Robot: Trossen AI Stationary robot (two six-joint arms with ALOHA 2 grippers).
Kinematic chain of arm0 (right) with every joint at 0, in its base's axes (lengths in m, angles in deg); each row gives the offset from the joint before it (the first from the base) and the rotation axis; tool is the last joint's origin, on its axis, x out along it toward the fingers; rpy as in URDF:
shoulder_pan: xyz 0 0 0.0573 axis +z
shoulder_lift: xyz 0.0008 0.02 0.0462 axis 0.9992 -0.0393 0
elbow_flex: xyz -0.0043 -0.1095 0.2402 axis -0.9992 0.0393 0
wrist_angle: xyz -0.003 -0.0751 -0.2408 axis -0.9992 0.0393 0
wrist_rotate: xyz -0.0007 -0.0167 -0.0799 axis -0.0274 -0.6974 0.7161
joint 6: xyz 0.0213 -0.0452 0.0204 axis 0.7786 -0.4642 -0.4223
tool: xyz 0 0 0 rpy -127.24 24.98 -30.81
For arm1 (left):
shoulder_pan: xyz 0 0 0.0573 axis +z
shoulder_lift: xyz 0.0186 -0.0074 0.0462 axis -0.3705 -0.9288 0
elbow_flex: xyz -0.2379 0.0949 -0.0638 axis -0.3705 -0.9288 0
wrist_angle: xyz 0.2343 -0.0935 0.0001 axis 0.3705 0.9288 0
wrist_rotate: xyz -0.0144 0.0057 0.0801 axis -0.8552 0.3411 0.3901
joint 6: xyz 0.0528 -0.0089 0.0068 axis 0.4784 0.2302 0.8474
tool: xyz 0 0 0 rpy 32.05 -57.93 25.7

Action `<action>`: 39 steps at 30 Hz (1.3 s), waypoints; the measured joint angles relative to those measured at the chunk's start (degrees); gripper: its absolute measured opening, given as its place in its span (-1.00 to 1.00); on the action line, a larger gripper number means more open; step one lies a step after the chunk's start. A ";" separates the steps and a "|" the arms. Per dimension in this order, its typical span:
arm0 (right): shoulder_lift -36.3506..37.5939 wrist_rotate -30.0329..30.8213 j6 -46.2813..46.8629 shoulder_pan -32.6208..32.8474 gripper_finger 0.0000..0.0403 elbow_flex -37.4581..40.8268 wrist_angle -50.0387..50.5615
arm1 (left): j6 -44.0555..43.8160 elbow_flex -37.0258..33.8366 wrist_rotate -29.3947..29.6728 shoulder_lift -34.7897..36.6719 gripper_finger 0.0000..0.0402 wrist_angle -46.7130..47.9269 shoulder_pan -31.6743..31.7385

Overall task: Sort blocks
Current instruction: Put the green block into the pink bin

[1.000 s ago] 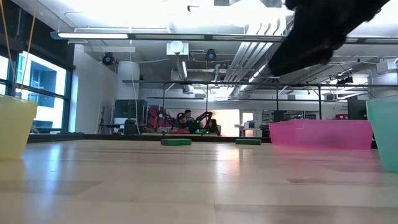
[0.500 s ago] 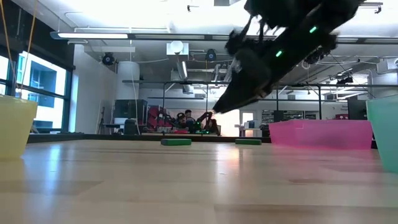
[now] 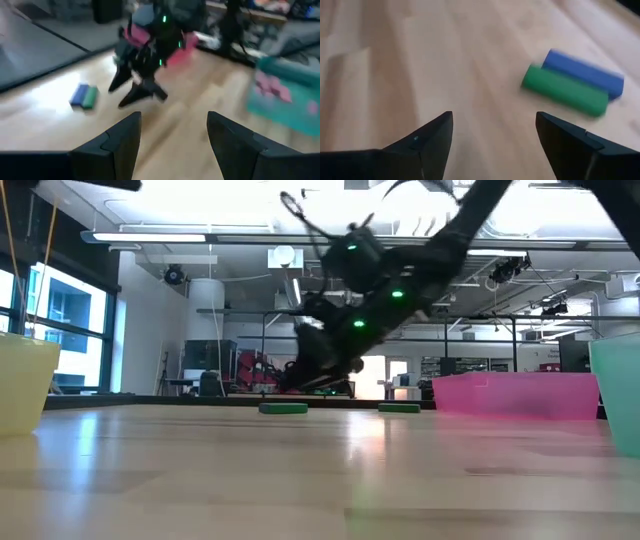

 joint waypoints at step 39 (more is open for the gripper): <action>2.31 4.09 -14.82 1.74 0.34 -23.71 63.66 | 3.52 0.04 -1.03 -5.82 0.05 -6.26 8.11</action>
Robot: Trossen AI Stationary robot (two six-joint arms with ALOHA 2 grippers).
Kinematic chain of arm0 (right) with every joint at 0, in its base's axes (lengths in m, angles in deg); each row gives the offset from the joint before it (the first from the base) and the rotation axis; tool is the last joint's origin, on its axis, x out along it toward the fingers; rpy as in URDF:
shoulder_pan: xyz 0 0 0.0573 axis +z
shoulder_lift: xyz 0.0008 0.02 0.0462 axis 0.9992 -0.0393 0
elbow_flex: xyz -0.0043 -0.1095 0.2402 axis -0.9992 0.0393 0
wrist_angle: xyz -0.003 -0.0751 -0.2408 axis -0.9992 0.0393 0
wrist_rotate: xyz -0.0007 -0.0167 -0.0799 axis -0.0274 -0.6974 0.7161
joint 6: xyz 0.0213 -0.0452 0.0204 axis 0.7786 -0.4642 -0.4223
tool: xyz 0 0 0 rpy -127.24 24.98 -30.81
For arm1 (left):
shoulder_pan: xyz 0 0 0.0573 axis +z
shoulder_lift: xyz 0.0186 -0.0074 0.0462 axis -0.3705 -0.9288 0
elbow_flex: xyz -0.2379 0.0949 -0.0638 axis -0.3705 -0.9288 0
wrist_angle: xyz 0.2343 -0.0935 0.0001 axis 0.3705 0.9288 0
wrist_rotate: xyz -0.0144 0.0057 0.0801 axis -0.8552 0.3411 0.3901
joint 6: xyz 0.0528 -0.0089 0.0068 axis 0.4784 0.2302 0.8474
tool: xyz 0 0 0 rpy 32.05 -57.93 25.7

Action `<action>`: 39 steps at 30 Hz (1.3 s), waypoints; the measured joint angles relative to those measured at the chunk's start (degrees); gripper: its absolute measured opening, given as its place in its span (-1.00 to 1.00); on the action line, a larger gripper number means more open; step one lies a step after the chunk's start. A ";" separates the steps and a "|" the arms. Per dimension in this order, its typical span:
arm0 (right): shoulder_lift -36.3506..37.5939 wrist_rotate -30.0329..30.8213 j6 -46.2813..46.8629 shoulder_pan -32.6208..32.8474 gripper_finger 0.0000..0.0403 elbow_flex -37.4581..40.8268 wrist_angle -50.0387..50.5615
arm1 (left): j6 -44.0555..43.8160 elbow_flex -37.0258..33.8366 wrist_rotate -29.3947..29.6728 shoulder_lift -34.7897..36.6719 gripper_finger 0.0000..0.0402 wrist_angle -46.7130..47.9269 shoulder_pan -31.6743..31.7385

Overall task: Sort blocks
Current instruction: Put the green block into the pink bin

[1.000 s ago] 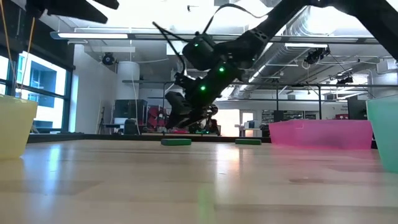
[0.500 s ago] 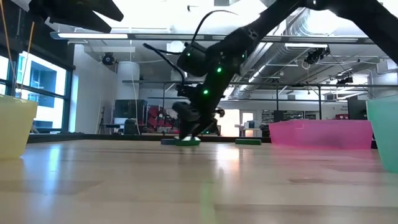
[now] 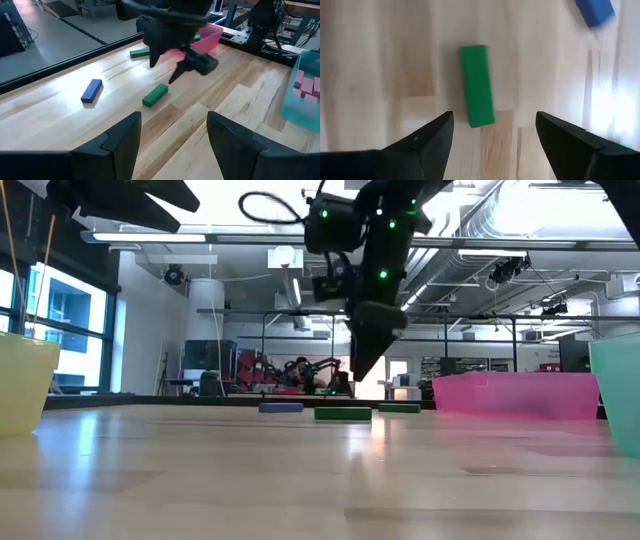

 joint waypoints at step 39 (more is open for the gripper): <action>38.01 -0.51 20.87 2.27 -0.65 54.72 -42.40 | 0.00 -0.11 0.12 0.00 0.05 0.02 0.17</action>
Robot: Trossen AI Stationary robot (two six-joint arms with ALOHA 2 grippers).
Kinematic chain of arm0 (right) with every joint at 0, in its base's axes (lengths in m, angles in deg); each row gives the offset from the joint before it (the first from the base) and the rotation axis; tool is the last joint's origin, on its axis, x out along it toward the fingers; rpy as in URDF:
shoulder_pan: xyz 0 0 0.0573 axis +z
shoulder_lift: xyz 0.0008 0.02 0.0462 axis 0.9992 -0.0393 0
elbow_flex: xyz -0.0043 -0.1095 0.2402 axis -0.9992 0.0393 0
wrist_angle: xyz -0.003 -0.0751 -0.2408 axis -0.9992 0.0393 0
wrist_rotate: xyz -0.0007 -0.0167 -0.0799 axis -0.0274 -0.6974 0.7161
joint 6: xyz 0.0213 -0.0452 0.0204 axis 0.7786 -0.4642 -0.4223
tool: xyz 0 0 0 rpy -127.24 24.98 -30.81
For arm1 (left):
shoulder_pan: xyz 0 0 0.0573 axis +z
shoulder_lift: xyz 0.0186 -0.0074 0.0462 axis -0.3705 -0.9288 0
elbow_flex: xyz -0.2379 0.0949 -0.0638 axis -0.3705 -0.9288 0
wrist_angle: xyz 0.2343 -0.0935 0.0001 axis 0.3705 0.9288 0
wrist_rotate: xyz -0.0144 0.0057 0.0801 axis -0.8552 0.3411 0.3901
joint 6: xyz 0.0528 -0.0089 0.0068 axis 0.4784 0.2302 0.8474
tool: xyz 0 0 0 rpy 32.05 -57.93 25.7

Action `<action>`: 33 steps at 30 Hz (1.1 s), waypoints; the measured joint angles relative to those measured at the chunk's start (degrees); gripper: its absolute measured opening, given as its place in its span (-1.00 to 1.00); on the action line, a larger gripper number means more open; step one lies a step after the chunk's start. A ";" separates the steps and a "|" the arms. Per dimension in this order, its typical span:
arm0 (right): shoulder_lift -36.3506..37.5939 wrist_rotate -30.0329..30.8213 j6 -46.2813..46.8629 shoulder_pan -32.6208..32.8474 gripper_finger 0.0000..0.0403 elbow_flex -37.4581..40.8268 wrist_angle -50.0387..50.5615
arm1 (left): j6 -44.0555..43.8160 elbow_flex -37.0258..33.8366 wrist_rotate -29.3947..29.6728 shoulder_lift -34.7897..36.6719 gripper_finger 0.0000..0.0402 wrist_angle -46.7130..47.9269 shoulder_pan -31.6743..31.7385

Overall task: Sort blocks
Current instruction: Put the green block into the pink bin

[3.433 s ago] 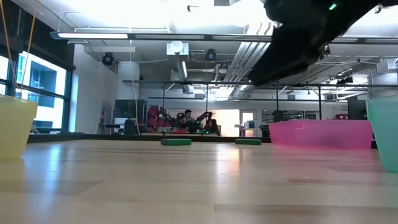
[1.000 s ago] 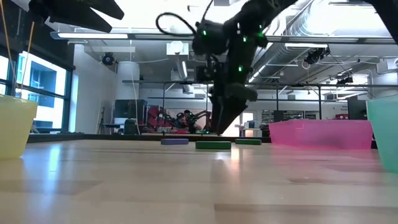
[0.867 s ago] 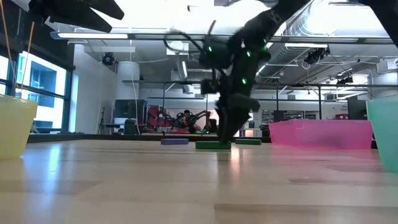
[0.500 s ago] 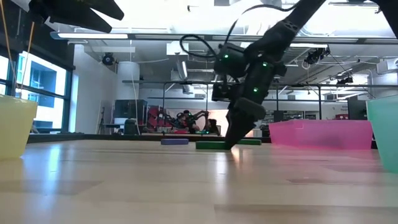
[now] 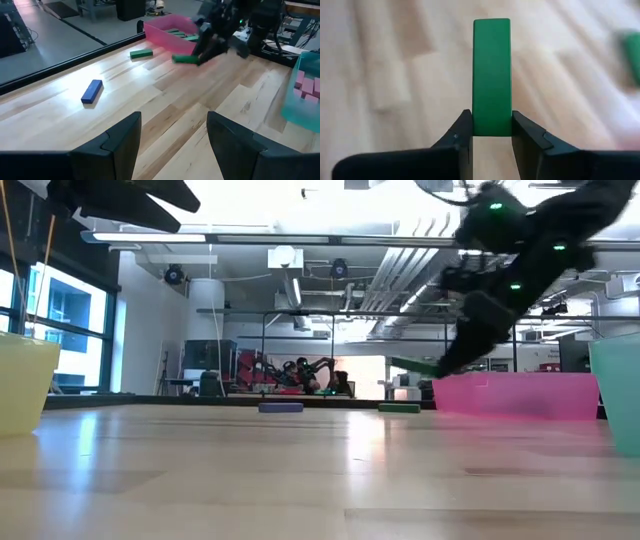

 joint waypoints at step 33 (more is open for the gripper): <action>5.05 -10.86 3.95 -43.11 -0.63 1.28 27.29 | 7.98 -0.02 -0.53 -0.02 0.05 0.07 5.25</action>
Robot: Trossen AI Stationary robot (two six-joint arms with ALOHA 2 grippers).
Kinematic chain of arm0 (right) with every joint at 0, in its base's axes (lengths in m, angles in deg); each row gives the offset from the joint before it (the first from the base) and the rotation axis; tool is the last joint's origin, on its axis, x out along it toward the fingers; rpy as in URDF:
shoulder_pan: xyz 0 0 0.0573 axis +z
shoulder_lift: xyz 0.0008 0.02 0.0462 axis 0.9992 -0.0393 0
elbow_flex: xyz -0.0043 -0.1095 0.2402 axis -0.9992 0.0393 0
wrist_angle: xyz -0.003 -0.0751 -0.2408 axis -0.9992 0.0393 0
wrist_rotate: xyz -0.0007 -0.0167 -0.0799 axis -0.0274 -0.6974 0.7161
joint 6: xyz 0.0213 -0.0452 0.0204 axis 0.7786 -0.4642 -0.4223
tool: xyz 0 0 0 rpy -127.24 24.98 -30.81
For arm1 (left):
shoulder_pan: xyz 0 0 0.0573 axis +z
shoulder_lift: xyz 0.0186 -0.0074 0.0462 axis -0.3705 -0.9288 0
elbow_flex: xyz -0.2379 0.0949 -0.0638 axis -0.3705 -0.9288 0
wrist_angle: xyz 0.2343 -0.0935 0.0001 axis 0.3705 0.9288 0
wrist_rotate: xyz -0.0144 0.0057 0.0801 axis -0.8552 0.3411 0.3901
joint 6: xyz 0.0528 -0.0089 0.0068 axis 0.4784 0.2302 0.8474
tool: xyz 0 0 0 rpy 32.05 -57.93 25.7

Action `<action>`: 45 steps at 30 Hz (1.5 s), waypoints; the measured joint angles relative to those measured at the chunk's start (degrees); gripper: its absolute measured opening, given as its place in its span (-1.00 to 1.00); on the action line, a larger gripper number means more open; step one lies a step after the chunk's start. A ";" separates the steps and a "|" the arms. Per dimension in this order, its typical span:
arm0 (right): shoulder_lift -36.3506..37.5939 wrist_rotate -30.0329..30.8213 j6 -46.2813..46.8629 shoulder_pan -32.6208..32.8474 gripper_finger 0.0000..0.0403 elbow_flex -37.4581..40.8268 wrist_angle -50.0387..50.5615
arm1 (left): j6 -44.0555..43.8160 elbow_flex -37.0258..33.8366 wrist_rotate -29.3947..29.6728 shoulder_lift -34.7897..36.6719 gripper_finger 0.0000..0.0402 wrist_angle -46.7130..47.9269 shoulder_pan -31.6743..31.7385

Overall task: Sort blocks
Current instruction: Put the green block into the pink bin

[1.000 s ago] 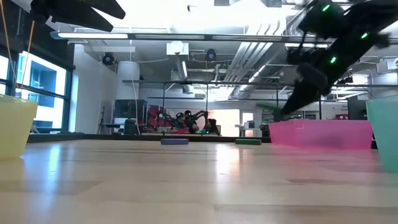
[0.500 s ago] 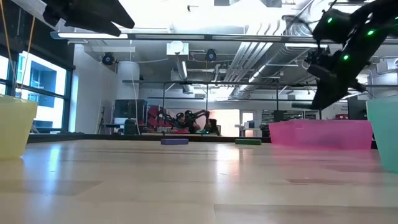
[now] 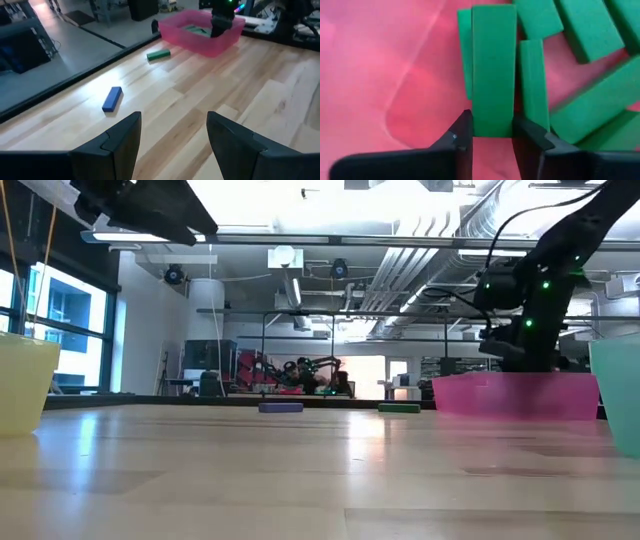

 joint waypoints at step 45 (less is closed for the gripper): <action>-33.99 5.04 -15.59 12.15 -0.01 -40.38 -1.35 | 0.35 -0.04 -3.00 0.00 0.05 0.00 -0.07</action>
